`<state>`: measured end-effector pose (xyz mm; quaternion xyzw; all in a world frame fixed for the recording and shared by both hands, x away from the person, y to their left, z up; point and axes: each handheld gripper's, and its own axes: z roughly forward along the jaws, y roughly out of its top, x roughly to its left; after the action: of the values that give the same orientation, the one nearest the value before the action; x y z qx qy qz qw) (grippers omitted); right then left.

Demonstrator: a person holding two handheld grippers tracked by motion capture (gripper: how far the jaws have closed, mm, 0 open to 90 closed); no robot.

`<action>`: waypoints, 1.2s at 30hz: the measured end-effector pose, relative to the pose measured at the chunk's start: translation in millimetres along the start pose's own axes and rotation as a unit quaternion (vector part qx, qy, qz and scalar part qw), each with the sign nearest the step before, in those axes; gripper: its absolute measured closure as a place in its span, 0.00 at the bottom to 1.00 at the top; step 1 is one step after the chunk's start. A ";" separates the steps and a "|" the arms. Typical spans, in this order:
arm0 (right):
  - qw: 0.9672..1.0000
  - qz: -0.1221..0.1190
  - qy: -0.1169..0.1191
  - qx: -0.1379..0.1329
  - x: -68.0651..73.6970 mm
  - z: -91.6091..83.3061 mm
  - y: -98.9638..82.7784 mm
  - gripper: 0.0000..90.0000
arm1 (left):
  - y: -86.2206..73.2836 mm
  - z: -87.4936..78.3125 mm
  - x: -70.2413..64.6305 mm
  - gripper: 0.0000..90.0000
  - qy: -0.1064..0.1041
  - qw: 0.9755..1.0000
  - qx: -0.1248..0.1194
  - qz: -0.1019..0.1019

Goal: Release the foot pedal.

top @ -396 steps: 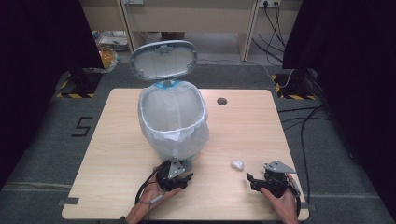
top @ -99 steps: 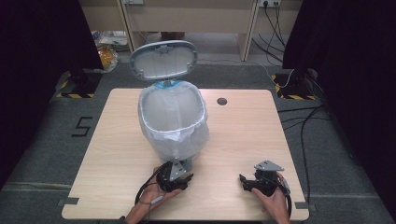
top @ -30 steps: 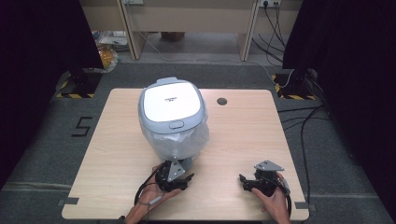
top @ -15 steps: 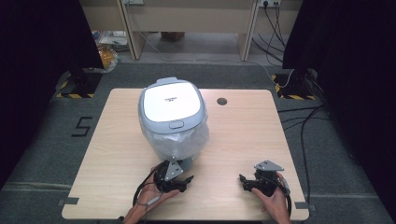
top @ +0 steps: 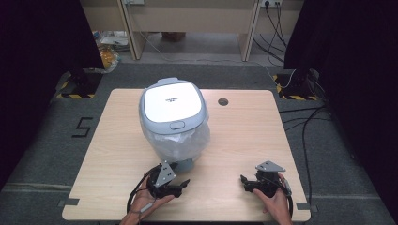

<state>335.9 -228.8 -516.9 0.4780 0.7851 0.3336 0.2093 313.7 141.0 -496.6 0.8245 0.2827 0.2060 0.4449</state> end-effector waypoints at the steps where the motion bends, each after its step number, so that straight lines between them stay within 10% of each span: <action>1: 1.000 0.000 0.000 0.000 0.0 0.0 0.0 0.16 | -0.1 -2.0 0.9 0.29 0.003 1.000 -0.002 -0.001; 36: 1.000 0.000 0.000 0.000 0.0 0.0 0.0 0.16 | -57.9 -56.5 48.4 0.17 0.060 0.994 0.019 -0.094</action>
<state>335.9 -228.8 -516.8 0.4781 0.7852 0.3335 0.2091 300.5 233.0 -512.2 0.7887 0.3891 0.2074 0.4285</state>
